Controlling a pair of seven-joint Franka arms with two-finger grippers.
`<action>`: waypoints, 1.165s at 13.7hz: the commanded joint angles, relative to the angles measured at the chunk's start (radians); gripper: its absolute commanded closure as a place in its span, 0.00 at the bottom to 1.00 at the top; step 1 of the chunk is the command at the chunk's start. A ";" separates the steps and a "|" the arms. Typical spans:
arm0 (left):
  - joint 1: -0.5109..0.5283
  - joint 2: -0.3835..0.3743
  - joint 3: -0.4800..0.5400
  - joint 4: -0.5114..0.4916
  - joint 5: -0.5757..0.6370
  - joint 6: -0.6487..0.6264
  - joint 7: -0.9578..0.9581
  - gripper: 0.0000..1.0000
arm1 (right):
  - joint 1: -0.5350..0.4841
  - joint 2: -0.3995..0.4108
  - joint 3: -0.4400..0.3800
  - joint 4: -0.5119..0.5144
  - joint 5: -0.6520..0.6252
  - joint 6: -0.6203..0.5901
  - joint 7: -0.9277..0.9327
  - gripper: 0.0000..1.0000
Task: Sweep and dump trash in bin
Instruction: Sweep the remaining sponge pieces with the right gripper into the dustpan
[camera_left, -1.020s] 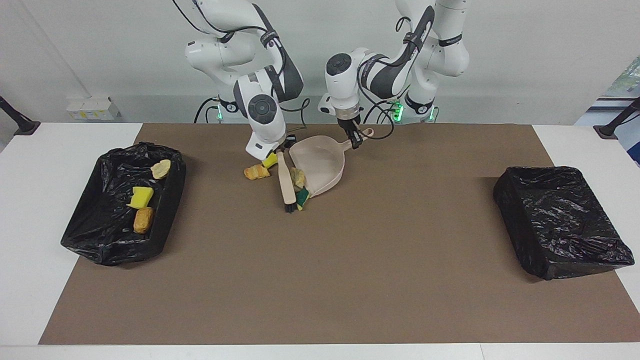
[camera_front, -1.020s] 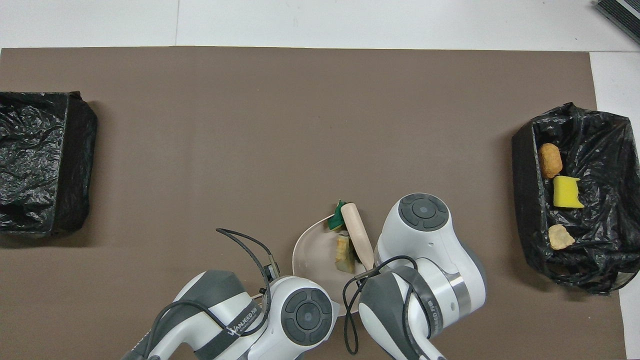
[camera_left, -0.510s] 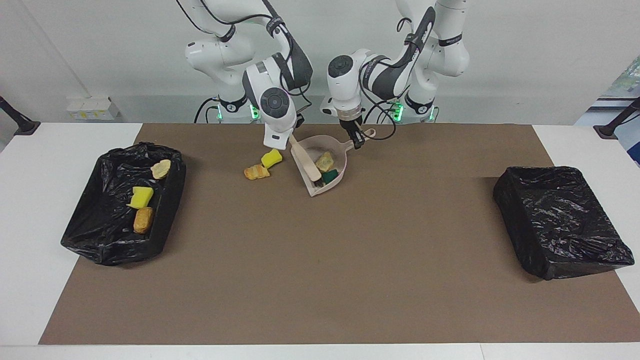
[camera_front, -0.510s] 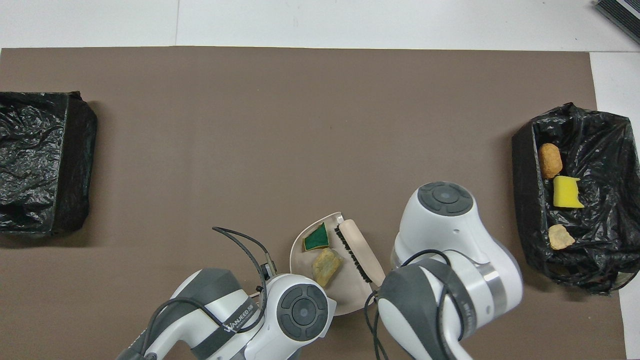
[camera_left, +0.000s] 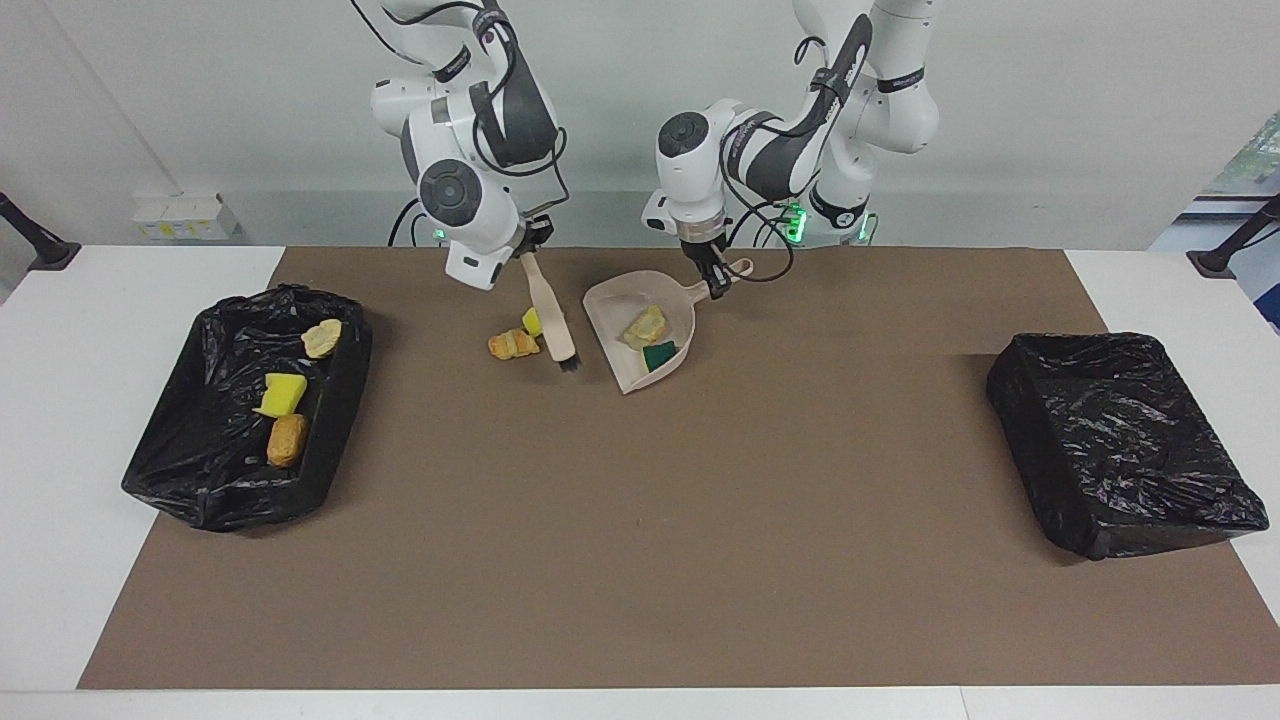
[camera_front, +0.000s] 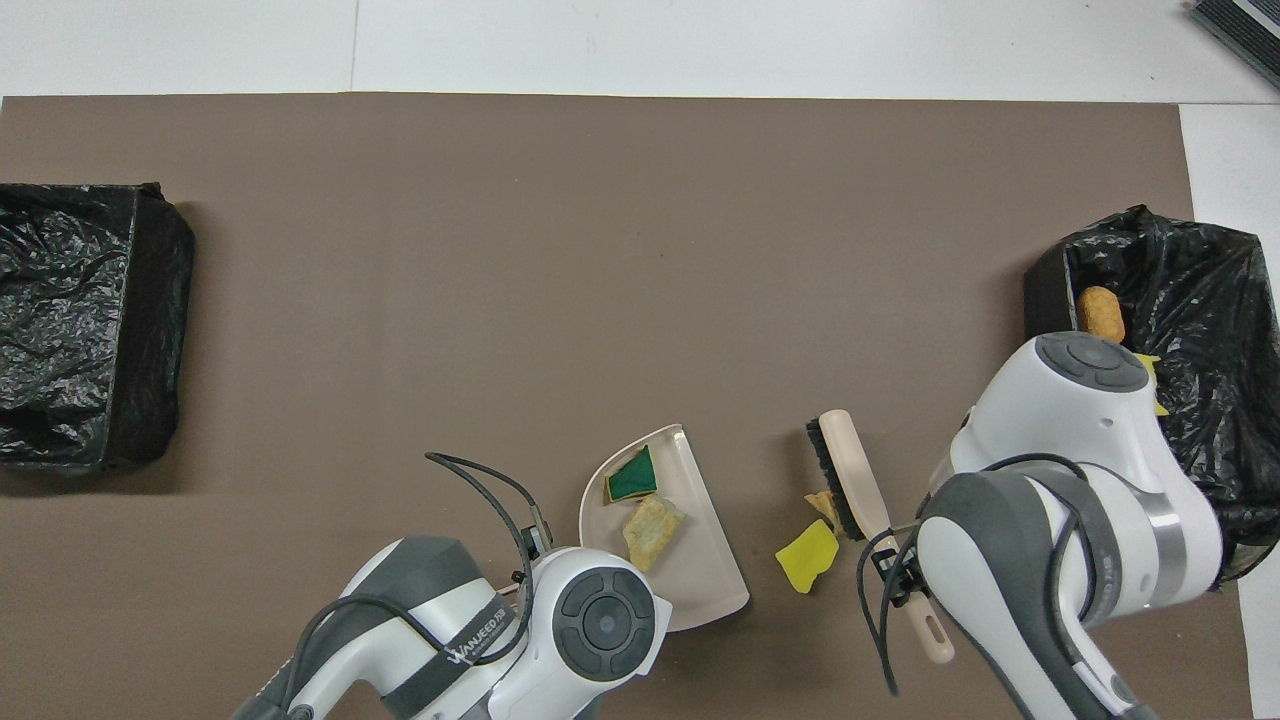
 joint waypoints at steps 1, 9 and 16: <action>-0.002 -0.034 -0.001 -0.036 -0.014 -0.005 0.019 1.00 | -0.032 -0.186 0.012 -0.232 -0.024 0.138 0.045 1.00; -0.054 -0.047 -0.001 -0.067 -0.018 -0.005 -0.006 1.00 | -0.016 -0.362 0.022 -0.436 -0.042 0.224 0.182 1.00; -0.057 -0.049 -0.001 -0.064 -0.021 -0.011 -0.060 1.00 | 0.248 -0.214 0.024 -0.366 0.071 0.282 0.415 1.00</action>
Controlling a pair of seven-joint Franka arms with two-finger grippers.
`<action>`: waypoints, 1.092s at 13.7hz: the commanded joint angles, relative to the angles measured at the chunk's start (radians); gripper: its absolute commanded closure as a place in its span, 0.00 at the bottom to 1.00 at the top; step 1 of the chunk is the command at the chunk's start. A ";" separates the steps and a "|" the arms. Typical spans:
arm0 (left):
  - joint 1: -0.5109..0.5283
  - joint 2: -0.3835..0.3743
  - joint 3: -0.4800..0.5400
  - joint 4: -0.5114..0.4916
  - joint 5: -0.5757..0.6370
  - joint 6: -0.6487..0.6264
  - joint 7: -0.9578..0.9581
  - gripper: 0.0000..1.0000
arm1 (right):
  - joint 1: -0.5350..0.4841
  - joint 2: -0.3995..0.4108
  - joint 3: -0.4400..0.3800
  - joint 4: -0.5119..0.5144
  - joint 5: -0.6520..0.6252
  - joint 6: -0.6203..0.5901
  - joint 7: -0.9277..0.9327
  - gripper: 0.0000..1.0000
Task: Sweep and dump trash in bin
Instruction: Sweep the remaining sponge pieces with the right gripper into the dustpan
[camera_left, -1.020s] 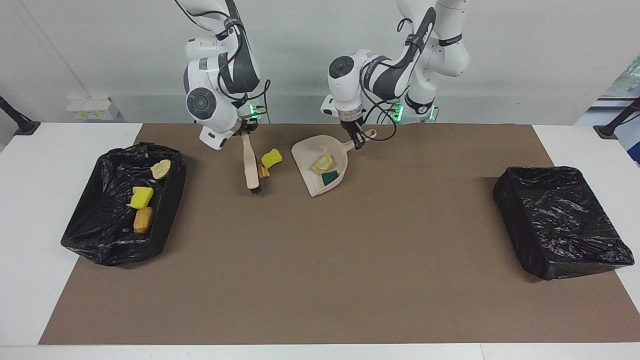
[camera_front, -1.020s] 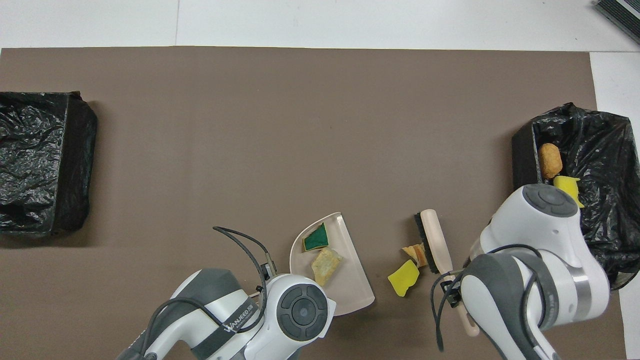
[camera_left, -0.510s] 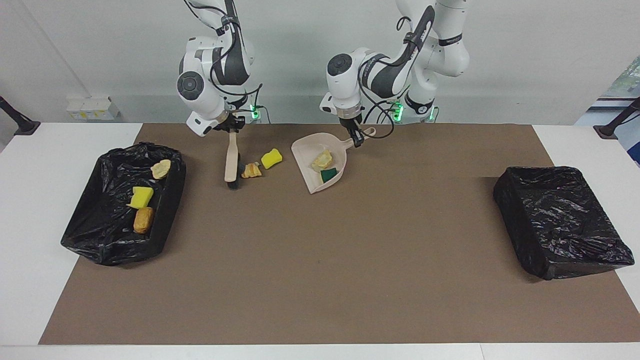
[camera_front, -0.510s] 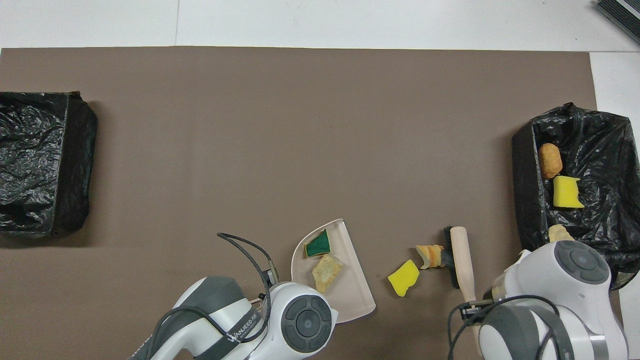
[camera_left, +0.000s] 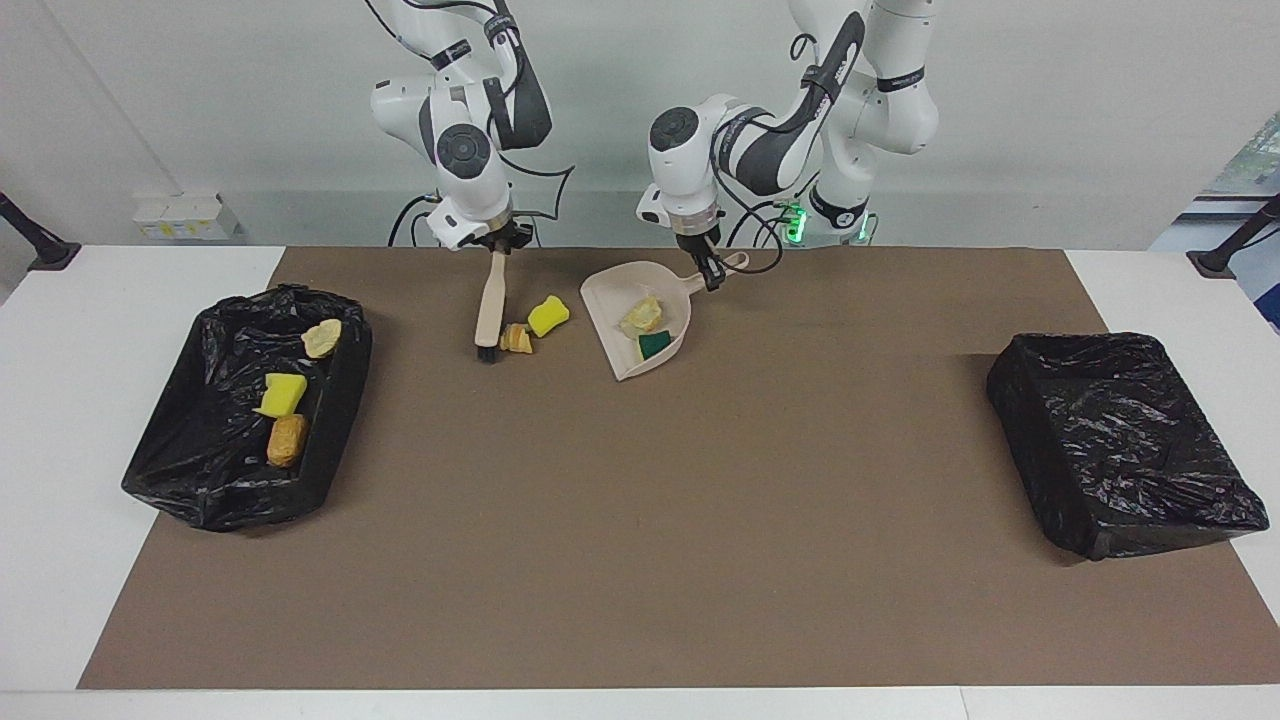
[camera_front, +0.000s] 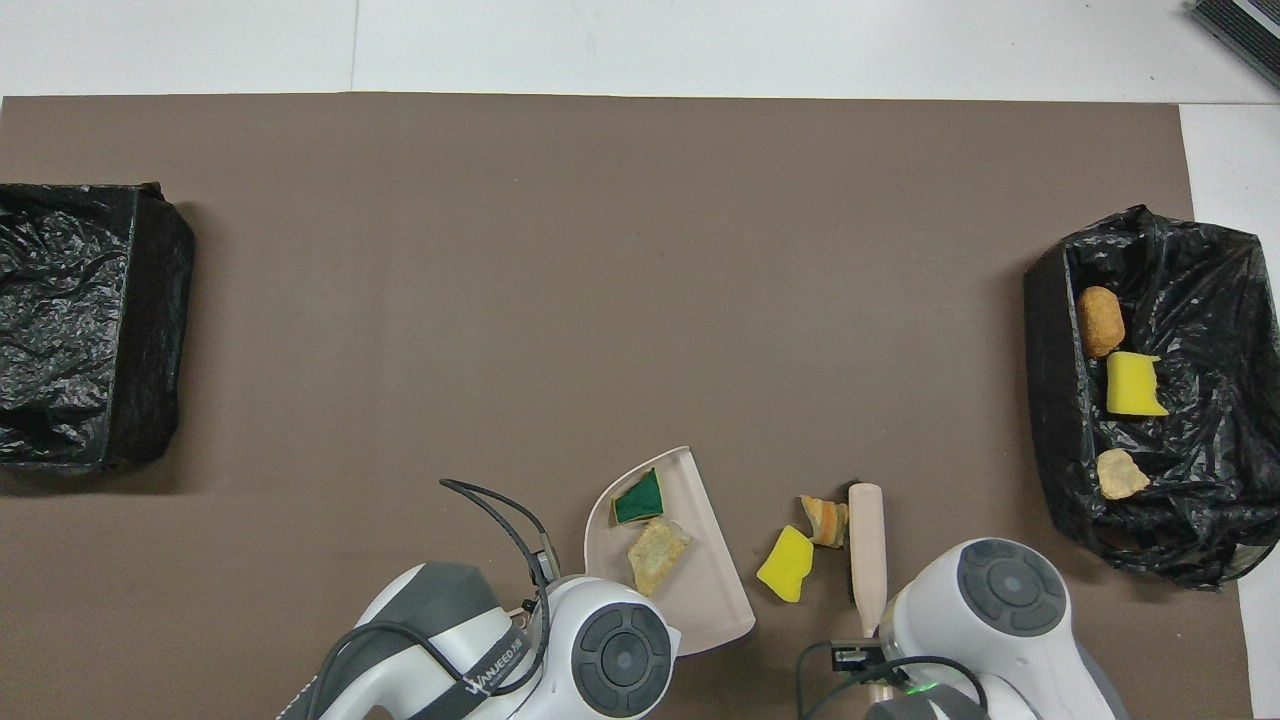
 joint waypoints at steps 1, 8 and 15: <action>-0.021 -0.032 0.014 -0.028 -0.013 -0.011 -0.018 1.00 | 0.051 0.101 -0.001 0.075 0.050 0.001 -0.002 1.00; 0.031 -0.020 0.018 -0.028 -0.012 0.013 -0.044 1.00 | 0.096 0.146 -0.001 0.144 0.399 -0.001 -0.370 1.00; 0.140 -0.009 0.018 -0.027 -0.012 0.081 0.097 1.00 | -0.005 0.123 -0.019 0.273 0.269 -0.232 -0.441 1.00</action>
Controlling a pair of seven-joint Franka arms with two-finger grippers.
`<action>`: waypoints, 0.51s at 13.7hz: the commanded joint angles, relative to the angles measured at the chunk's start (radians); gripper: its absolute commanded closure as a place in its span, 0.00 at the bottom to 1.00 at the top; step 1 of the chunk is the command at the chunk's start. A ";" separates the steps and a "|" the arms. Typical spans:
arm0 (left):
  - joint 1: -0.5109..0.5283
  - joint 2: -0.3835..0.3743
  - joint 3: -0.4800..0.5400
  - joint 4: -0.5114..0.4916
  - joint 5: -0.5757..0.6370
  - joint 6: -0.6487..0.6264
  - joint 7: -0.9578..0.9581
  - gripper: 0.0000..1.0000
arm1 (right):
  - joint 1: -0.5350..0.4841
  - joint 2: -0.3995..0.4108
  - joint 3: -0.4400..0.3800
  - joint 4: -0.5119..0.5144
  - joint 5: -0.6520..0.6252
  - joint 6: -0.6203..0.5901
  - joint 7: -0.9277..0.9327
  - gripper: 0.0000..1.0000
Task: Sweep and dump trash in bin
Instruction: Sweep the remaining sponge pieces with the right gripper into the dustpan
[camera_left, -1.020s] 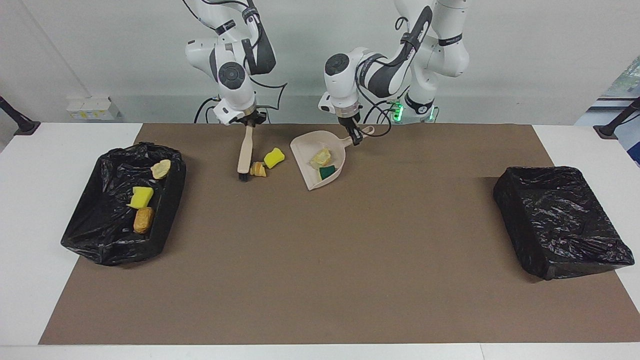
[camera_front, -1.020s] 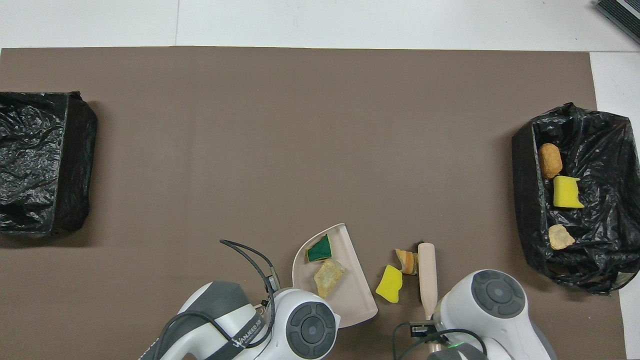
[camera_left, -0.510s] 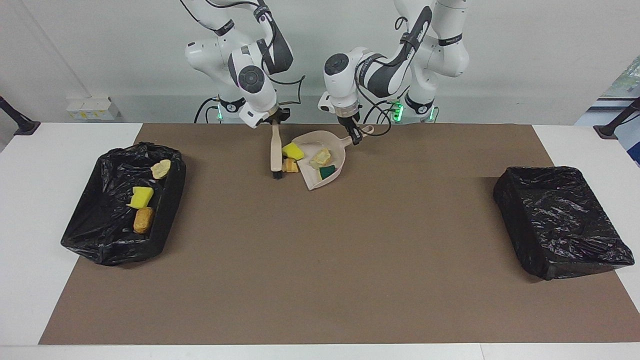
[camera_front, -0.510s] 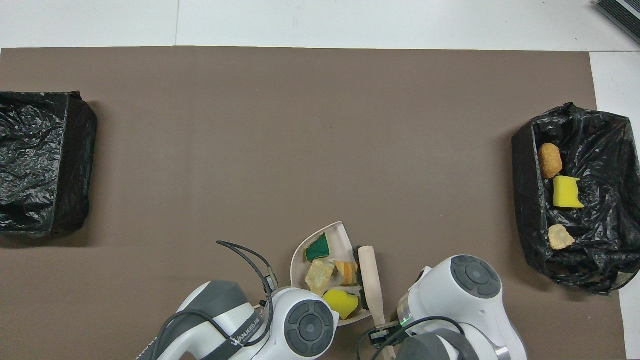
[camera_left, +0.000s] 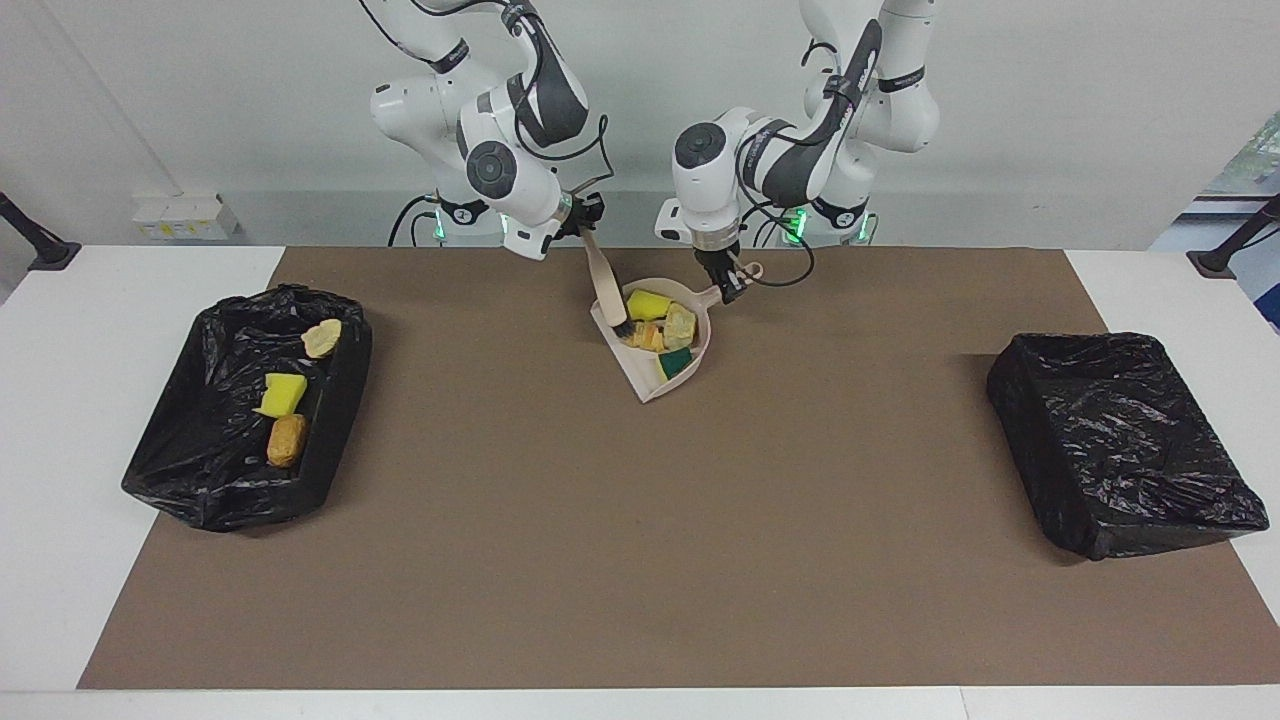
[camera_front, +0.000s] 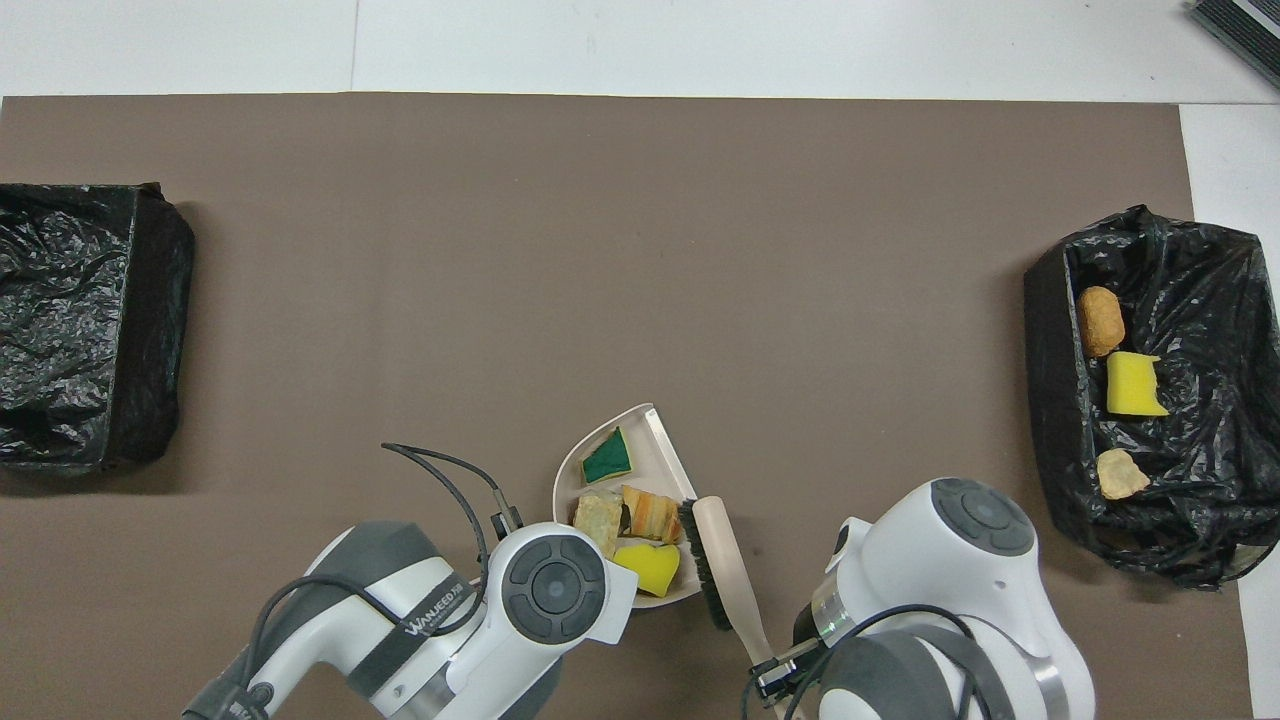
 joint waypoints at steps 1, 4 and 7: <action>0.035 -0.018 -0.003 -0.020 -0.008 0.031 0.054 1.00 | -0.075 -0.007 0.000 0.088 -0.054 -0.093 -0.025 1.00; 0.084 -0.040 0.002 -0.017 0.000 0.025 0.056 1.00 | -0.150 0.002 0.001 0.154 -0.166 -0.097 -0.020 1.00; 0.173 -0.054 0.003 0.000 0.026 0.032 0.173 1.00 | -0.215 0.031 0.003 0.189 -0.277 -0.078 -0.016 1.00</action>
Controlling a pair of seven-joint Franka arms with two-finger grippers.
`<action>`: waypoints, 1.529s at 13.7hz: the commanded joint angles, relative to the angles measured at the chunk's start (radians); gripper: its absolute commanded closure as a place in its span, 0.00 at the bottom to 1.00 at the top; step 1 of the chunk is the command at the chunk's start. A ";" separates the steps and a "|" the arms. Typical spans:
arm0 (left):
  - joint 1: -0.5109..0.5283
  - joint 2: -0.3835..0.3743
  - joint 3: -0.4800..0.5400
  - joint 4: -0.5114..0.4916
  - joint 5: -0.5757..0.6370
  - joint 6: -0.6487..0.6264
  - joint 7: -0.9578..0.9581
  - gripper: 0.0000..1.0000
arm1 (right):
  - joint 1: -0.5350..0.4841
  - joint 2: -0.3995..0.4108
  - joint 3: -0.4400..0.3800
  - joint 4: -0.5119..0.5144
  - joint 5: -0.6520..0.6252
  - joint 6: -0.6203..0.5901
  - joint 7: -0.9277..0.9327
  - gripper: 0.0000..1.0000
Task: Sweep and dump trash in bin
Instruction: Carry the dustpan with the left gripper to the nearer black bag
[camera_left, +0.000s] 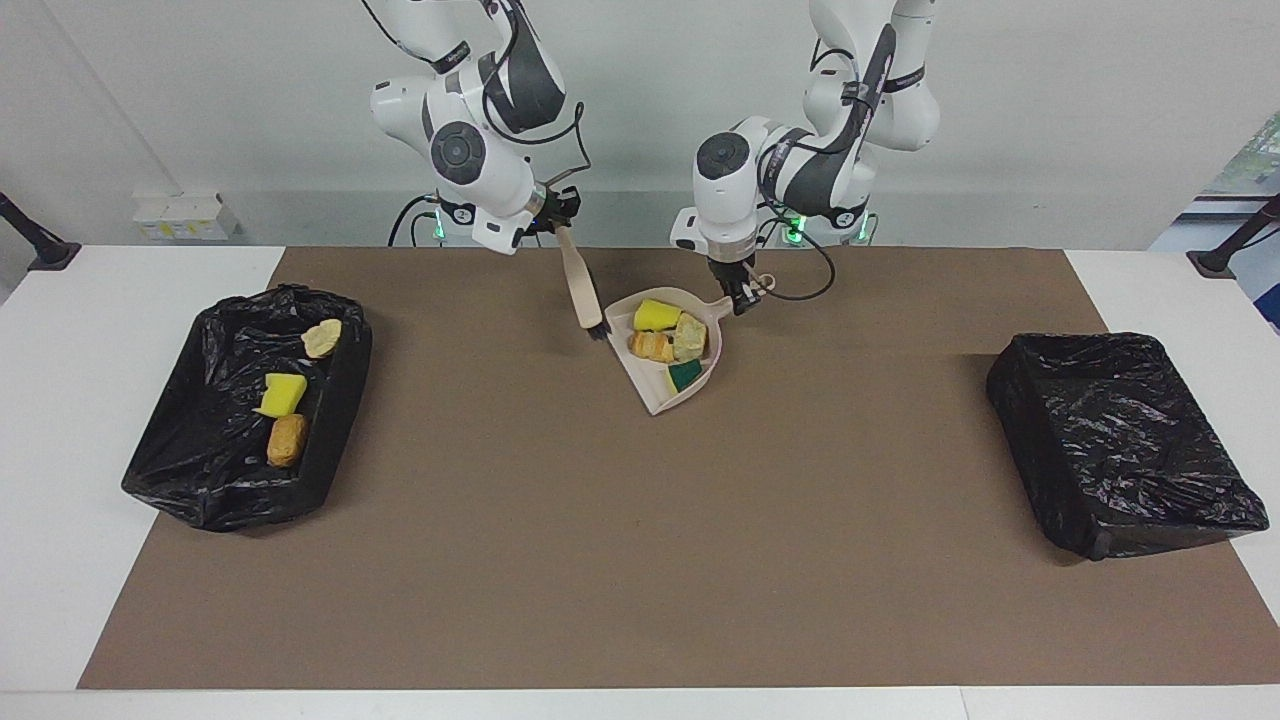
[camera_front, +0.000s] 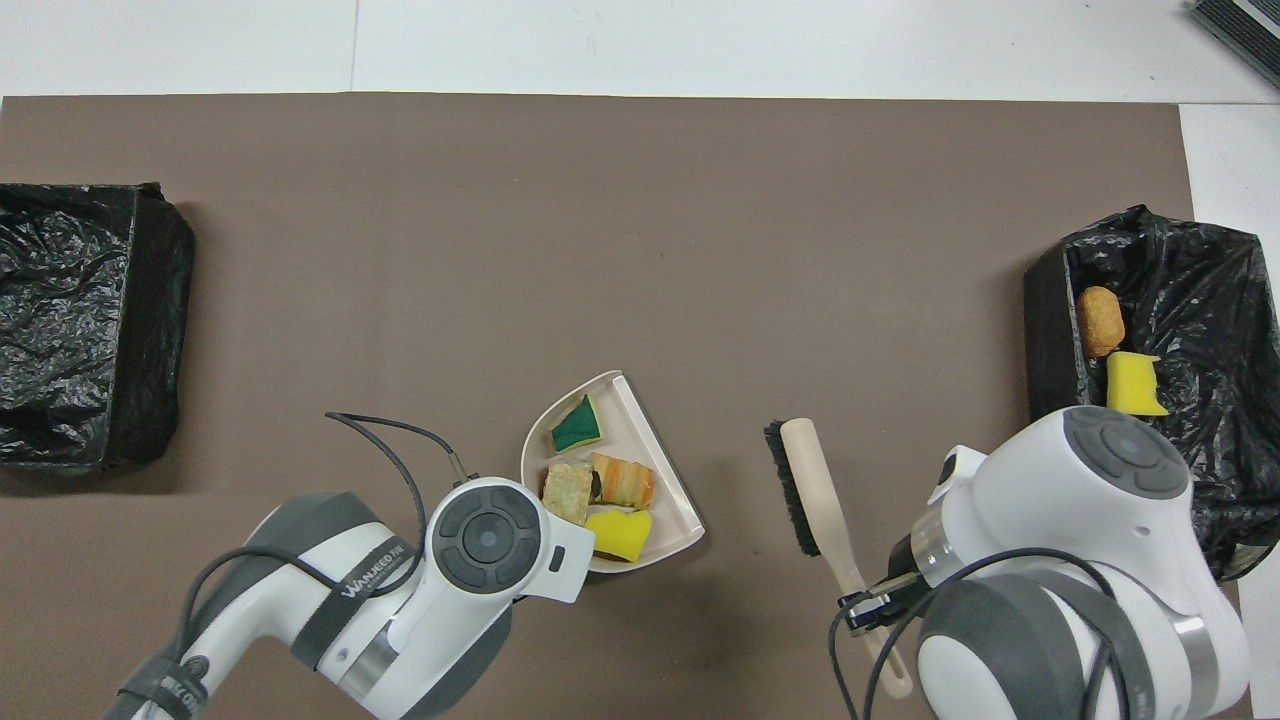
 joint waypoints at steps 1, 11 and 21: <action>0.111 -0.048 -0.003 0.007 0.022 0.015 0.151 1.00 | -0.073 0.053 0.009 0.062 -0.089 0.011 -0.017 1.00; 0.631 -0.068 0.000 0.220 0.021 0.001 0.970 1.00 | 0.013 0.276 0.020 0.315 -0.163 0.036 0.203 1.00; 1.054 0.223 0.000 0.690 0.234 -0.014 1.368 1.00 | 0.391 0.308 0.024 0.282 -0.053 0.128 0.662 1.00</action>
